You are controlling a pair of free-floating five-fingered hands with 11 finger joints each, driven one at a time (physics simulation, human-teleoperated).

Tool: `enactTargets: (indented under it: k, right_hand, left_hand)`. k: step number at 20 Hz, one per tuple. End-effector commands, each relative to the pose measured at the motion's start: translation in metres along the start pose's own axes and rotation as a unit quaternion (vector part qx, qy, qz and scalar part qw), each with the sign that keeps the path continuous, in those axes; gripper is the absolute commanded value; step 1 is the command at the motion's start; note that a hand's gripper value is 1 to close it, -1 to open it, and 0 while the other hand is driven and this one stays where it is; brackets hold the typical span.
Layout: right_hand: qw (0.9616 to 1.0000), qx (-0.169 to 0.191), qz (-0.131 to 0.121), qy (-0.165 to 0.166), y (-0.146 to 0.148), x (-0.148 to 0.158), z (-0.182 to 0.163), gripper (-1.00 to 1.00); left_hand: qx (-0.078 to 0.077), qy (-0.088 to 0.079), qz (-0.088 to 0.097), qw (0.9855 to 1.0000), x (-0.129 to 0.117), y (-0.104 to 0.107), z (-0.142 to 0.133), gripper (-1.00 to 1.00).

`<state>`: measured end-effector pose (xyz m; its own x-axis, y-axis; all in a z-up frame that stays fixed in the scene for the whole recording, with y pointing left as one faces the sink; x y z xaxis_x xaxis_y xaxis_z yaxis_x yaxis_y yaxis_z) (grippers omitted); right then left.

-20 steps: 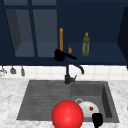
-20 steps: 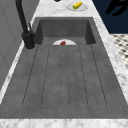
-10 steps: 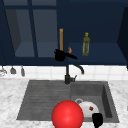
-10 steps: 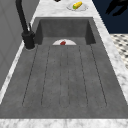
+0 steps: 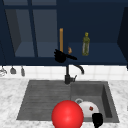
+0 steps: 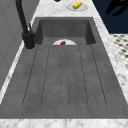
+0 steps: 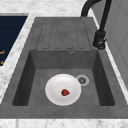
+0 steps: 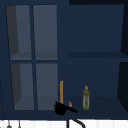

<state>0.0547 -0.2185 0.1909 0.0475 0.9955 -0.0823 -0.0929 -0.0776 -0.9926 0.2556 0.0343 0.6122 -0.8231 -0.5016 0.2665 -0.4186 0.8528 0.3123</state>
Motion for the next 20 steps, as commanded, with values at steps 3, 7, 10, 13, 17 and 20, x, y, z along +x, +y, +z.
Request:
enactTargets:
  k: [3, 7, 10, 13, 17, 20]
  right_hand:
    - [1.0, 0.0, 0.0, 0.0, 0.0, 0.0, 0.0, 0.0]
    - [1.0, 0.0, 0.0, 0.0, 0.0, 0.0, 0.0, 0.0]
    - [1.0, 0.0, 0.0, 0.0, 0.0, 0.0, 0.0, 0.0]
    - [1.0, 0.0, 0.0, 0.0, 0.0, 0.0, 0.0, 0.0]
    - [1.0, 0.0, 0.0, 0.0, 0.0, 0.0, 0.0, 0.0]
    - [1.0, 0.0, 0.0, 0.0, 0.0, 0.0, 0.0, 0.0]
  left_hand:
    - [0.029, 0.008, -0.02, 0.9994, 0.008, -0.031, 0.018, -1.0]
    - [0.06, 0.01, -0.074, 0.9954, 0.013, -0.048, 0.023, -1.0]
    - [0.062, -0.002, -0.097, 0.9934, 0.005, -0.054, 0.017, -1.0]
    - [0.065, -0.007, -0.124, 0.9902, 0.002, -0.059, 0.013, -1.0]
    - [0.074, 0.002, -0.139, 0.9876, -0.008, -0.054, 0.008, -1.0]
    - [0.075, 0.003, -0.133, 0.9883, -0.014, -0.044, 0.01, -1.0]
